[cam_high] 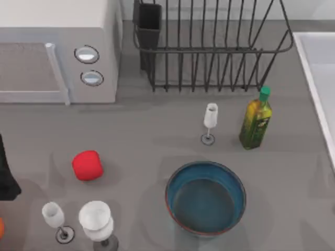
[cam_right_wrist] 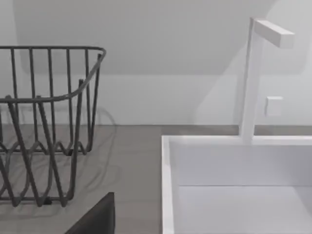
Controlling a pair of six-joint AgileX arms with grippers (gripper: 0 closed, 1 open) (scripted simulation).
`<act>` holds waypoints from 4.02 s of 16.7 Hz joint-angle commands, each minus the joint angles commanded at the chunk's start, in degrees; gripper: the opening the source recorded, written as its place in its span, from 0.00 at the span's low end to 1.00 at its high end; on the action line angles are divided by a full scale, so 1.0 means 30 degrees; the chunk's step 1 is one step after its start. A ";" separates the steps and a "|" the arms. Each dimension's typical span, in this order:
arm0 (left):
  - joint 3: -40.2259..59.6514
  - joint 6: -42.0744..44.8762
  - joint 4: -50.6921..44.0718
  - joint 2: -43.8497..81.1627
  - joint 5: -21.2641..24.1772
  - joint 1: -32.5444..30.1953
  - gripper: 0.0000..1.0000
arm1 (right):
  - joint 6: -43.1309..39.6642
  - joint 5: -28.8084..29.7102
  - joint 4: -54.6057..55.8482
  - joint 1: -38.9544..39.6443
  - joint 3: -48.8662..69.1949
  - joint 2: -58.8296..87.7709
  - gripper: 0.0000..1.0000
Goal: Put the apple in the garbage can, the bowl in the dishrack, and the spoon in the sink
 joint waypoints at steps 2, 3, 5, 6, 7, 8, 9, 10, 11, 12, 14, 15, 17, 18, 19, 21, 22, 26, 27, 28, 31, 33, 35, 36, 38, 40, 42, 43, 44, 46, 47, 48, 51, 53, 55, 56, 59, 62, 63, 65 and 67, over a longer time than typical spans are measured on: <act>0.0002 0.0001 -0.0004 0.0004 0.0000 -0.0001 1.00 | 0.0000 0.0000 0.0000 0.0000 0.0000 0.0000 1.00; 0.0090 0.0074 -0.0196 0.0200 -0.0002 -0.0048 1.00 | 0.0000 0.0000 0.0000 0.0000 0.0000 0.0000 1.00; 0.0747 0.0496 -0.1106 0.1199 0.0000 -0.0302 1.00 | 0.0000 0.0000 0.0000 0.0000 0.0000 0.0000 1.00; 0.1357 0.0853 -0.1727 0.2001 0.0005 -0.0504 1.00 | 0.0000 0.0000 0.0000 0.0000 0.0000 0.0000 1.00; 0.2146 0.1307 -0.2418 0.3004 0.0012 -0.0748 1.00 | 0.0000 0.0000 0.0000 0.0000 0.0000 0.0000 1.00; 0.3093 0.1851 -0.3170 0.4205 0.0019 -0.1030 1.00 | 0.0000 0.0000 0.0000 0.0000 0.0000 0.0000 1.00; 0.4172 0.2474 -0.3979 0.5598 0.0026 -0.1343 1.00 | 0.0000 0.0000 0.0000 0.0000 0.0000 0.0000 1.00; 0.5359 0.3166 -0.4838 0.7163 0.0031 -0.1683 1.00 | 0.0000 0.0000 0.0000 0.0000 0.0000 0.0000 1.00; 0.6630 0.3914 -0.5743 0.8872 0.0036 -0.2045 1.00 | 0.0000 0.0000 0.0000 0.0000 0.0000 0.0000 1.00; 0.7965 0.4705 -0.6688 1.0697 0.0040 -0.2423 1.00 | 0.0000 0.0000 0.0000 0.0000 0.0000 0.0000 1.00; 1.0747 0.6359 -0.8670 1.4572 0.0050 -0.3211 1.00 | 0.0000 0.0000 0.0000 0.0000 0.0000 0.0000 1.00; 1.2161 0.7203 -0.9688 1.6566 0.0058 -0.3613 1.00 | 0.0000 0.0000 0.0000 0.0000 0.0000 0.0000 1.00; 1.4954 0.8868 -1.1731 2.0562 0.0081 -0.4413 1.00 | 0.0000 0.0000 0.0000 0.0000 0.0000 0.0000 1.00; 1.6300 0.9668 -1.2737 2.2517 0.0095 -0.4801 1.00 | 0.0000 0.0000 0.0000 0.0000 0.0000 0.0000 1.00; 1.7588 1.0432 -1.3714 2.4416 0.0110 -0.5174 1.00 | 0.0000 0.0000 0.0000 0.0000 0.0000 0.0000 1.00; 1.9929 1.1824 -1.5544 2.7949 0.0141 -0.5862 1.00 | 0.0000 0.0000 0.0000 0.0000 0.0000 0.0000 1.00; 2.0963 1.2440 -1.6380 2.9534 0.0156 -0.6171 1.00 | 0.0000 0.0000 0.0000 0.0000 0.0000 0.0000 1.00; 2.4056 1.4280 -1.8989 3.4170 0.0203 -0.7104 1.00 | 0.0000 0.0000 0.0000 0.0000 0.0000 0.0000 1.00; 2.4527 1.4560 -1.9397 3.4838 0.0211 -0.7248 1.00 | 0.0000 0.0000 0.0000 0.0000 0.0000 0.0000 1.00; 2.4858 1.4756 -1.9686 3.5304 0.0217 -0.7349 1.00 | 0.0000 0.0000 0.0000 0.0000 0.0000 0.0000 1.00; 2.5095 1.4894 -1.9895 3.5636 0.0221 -0.7421 1.00 | 0.0000 0.0000 0.0000 0.0000 0.0000 0.0000 1.00; 2.5095 1.4894 -1.9895 3.5636 0.0221 -0.7421 1.00 | 0.0000 0.0000 0.0000 0.0000 0.0000 0.0000 1.00; 2.4978 1.4884 -1.9788 3.5613 0.0216 -0.7339 1.00 | 0.0000 0.0000 0.0000 0.0000 0.0000 0.0000 1.00; 2.4779 1.4906 -1.9528 3.5730 0.0220 -0.7369 1.00 | 0.0000 0.0000 0.0000 0.0000 0.0000 0.0000 1.00; 2.4125 1.4920 -1.8408 3.6209 0.0223 -0.7397 1.00 | 0.0000 0.0000 0.0000 0.0000 0.0000 0.0000 1.00; 2.3264 1.4909 -1.6649 3.6853 0.0226 -0.7404 1.00 | 0.0000 0.0000 0.0000 0.0000 0.0000 0.0000 1.00; 2.2475 1.4904 -1.5348 3.7424 0.0229 -0.7420 1.00 | 0.0000 0.0000 0.0000 0.0000 0.0000 0.0000 1.00; 2.2239 1.4910 -1.5001 3.7626 0.0231 -0.7426 1.00 | 0.0000 0.0000 0.0000 0.0000 0.0000 0.0000 1.00; 2.2142 1.4915 -1.4860 3.7718 0.0231 -0.7431 1.00 | 0.0000 0.0000 0.0000 0.0000 0.0000 0.0000 1.00; 2.2140 1.4915 -1.4858 3.7720 0.0232 -0.7431 1.00 | 0.0000 0.0000 0.0000 0.0000 0.0000 0.0000 1.00; 2.2140 1.4915 -1.4858 3.7720 0.0232 -0.7431 1.00 | 0.0000 0.0000 0.0000 0.0000 0.0000 0.0000 1.00; 2.2140 1.4915 -1.4858 3.7720 0.0232 -0.7431 0.92 | 0.0000 0.0000 0.0000 0.0000 0.0000 0.0000 1.00; 2.2140 1.4915 -1.4858 3.7720 0.0232 -0.7431 0.70 | 0.0000 0.0000 0.0000 0.0000 0.0000 0.0000 1.00; 2.2140 1.4915 -1.4858 3.7720 0.0232 -0.7431 0.55 | 0.0000 0.0000 0.0000 0.0000 0.0000 0.0000 1.00; 2.2140 1.4915 -1.4858 3.7720 0.0232 -0.7431 0.40 | 0.0000 0.0000 0.0000 0.0000 0.0000 0.0000 1.00; 2.2140 1.4915 -1.4858 3.7720 0.0232 -0.7431 0.32 | 0.0000 0.0000 0.0000 0.0000 0.0000 0.0000 1.00; 2.2140 1.4915 -1.4858 3.7720 0.0232 -0.7431 0.10 | 0.0000 0.0000 0.0000 0.0000 0.0000 0.0000 1.00; 2.2140 1.4915 -1.4858 3.7720 0.0232 -0.7431 0.00 | 0.0000 0.0000 0.0000 0.0000 0.0000 0.0000 1.00; 2.2140 1.4915 -1.4858 3.7720 0.0232 -0.7431 0.00 | 0.0000 0.0000 0.0000 0.0000 0.0000 0.0000 1.00; 2.2140 1.4915 -1.4858 3.7720 0.0232 -0.7431 0.00 | 0.0000 0.0000 0.0000 0.0000 0.0000 0.0000 1.00; 2.2140 1.4915 -1.4858 3.7720 0.0232 -0.7431 0.00 | 0.0000 0.0000 0.0000 0.0000 0.0000 0.0000 1.00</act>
